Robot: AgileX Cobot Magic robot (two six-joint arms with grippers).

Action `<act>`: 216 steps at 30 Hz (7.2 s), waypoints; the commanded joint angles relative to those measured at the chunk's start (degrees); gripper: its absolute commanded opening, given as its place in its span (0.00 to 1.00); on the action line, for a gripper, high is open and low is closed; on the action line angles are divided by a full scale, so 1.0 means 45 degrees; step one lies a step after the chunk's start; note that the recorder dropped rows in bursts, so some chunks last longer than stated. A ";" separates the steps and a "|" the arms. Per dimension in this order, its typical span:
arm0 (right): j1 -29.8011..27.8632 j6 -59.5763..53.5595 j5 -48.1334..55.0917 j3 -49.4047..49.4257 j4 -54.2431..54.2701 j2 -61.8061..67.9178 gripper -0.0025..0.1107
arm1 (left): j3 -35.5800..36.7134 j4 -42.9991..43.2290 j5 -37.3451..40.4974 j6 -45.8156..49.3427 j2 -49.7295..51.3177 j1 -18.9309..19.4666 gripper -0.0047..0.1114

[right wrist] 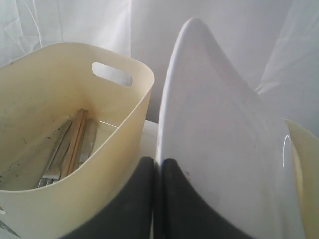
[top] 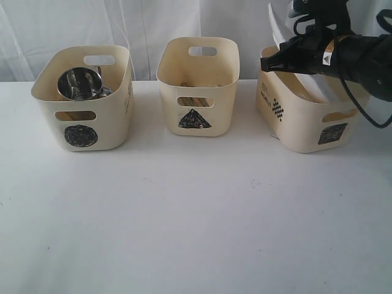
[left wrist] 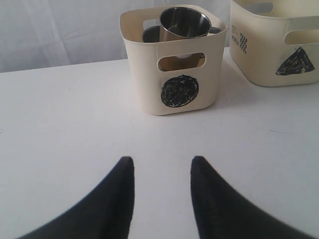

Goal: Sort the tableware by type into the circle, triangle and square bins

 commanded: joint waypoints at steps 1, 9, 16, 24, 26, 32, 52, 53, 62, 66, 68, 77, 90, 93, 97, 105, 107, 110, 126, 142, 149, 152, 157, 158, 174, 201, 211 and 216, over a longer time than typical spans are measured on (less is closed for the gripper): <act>-0.0108 0.0038 -0.0563 -0.0131 -0.0020 0.0008 0.15 | 0.0043 -0.0033 -0.0076 -0.0016 -0.0065 0.0015 0.41; -0.0108 0.0154 -0.0541 -0.0712 -0.0020 0.0008 0.34 | 0.0043 -0.0033 -0.0076 -0.0016 -0.0065 0.0015 0.41; -0.0281 0.0284 0.0457 -0.1104 -0.0020 -0.0410 0.34 | 0.0043 -0.0033 -0.0076 -0.0016 -0.0065 0.0015 0.41; -0.0626 0.1156 0.1645 -0.0800 -0.0020 -0.2587 0.34 | 0.0043 -0.0033 -0.0076 -0.0016 -0.0065 0.0015 0.41; -0.0626 0.1178 0.1705 -0.0255 -0.0020 -0.3232 0.34 | 0.0043 -0.0033 -0.0076 -0.0016 -0.0065 0.0015 0.41; -0.0626 0.1178 0.1596 0.1338 -0.0020 -0.4922 0.25 | 0.0043 -0.0033 -0.0076 -0.0016 -0.0065 0.0015 0.41; -0.0626 0.1153 0.0605 0.8999 0.0067 -1.2795 0.02 | 0.0043 -0.0033 -0.0076 -0.0016 -0.0065 0.0015 0.41; -0.0626 0.1153 0.0638 0.9394 0.0067 -1.3251 0.02 | 0.0043 -0.0033 -0.0076 -0.0016 -0.0065 0.0015 0.41; -0.0626 0.1153 0.2545 1.1171 0.0067 -1.6499 0.02 | 0.0043 -0.0033 -0.0076 -0.0016 -0.0065 0.0015 0.41; -0.0626 0.1153 0.2949 1.1435 0.0067 -1.7387 0.02 | 0.0043 -0.0033 -0.0076 -0.0016 -0.0065 0.0015 0.41; -0.0626 0.1153 0.2949 1.1453 0.0067 -1.7681 0.02 | 0.0043 -0.0033 -0.0076 -0.0016 -0.0065 0.0015 0.41; -0.0626 0.1153 0.2856 1.1453 0.0067 -1.8487 0.02 | 0.0043 -0.0033 -0.0076 -0.0016 -0.0065 0.0015 0.41; -0.0626 0.1377 0.3466 1.1453 0.0067 -1.8490 0.02 | 0.0043 -0.0033 -0.0076 -0.0016 -0.0065 0.0015 0.41; -0.0626 0.1377 0.3462 1.1453 -0.0076 -1.8490 0.02 | 0.0043 -0.0033 -0.0076 -0.0016 -0.0065 0.0015 0.41; -0.0626 0.0551 0.3383 1.1872 -0.0081 -1.8490 0.02 | 0.0043 -0.0033 -0.0076 -0.0016 -0.0065 0.0015 0.41; -0.0603 -0.2970 0.3816 1.3446 0.2494 -2.0457 0.02 | 0.0043 -0.0033 -0.0076 -0.0016 -0.0065 0.0015 0.41; -0.0603 -0.4269 0.4598 1.3543 0.3852 -2.1333 0.02 | 0.0043 -0.0033 -0.0076 -0.0016 -0.0065 0.0015 0.41; -0.0603 -0.4901 0.5710 1.3600 0.4419 -2.2082 0.02 | 0.0043 -0.0033 -0.0076 -0.0016 -0.0065 0.0015 0.41; -0.0603 -0.6289 0.5021 1.4460 0.6176 -2.2082 0.02 | 0.0043 -0.0033 -0.0077 -0.0016 -0.0065 0.0015 0.41; -0.0603 -0.6289 0.5451 1.4460 0.6258 -2.2082 0.02 | 0.0043 -0.0033 -0.0077 -0.0016 -0.0065 0.0015 0.41; -0.0603 -0.6289 0.5451 1.4460 0.6258 -2.2082 0.02 | 0.0043 -0.0033 -0.0077 -0.0016 -0.0065 0.0015 0.41; -0.0603 -0.6289 0.5451 1.4460 0.6258 -2.2082 0.02 | 0.0043 -0.0033 -0.0077 -0.0016 -0.0065 0.0015 0.41; -0.0603 -0.6289 0.5484 1.4460 0.6258 -2.2082 0.02 | 0.0043 -0.0033 -0.0077 -0.0016 -0.0065 0.0015 0.41; -0.0603 -0.6289 0.5484 1.4460 0.6258 -2.2082 0.02 | 0.0043 -0.0033 -0.0077 -0.0016 -0.0065 0.0015 0.41; -0.0603 -0.6289 0.5515 1.4460 0.6258 -2.2082 0.02 | 0.0043 -0.0033 -0.0077 -0.0016 -0.0065 0.0015 0.41; -0.0603 -0.6289 0.5515 1.4460 0.6258 -2.2082 0.02 | 0.0043 -0.0033 -0.0077 -0.0016 -0.0065 0.0015 0.41; -0.0603 -0.6289 0.5515 1.4460 0.6258 -2.2082 0.02 | 0.0043 -0.0033 -0.0077 -0.0016 -0.0065 0.0015 0.41; -0.0603 -0.6289 0.5515 1.4460 0.6258 -2.2082 0.02 | 0.0043 -0.0033 -0.0077 -0.0016 -0.0065 0.0015 0.41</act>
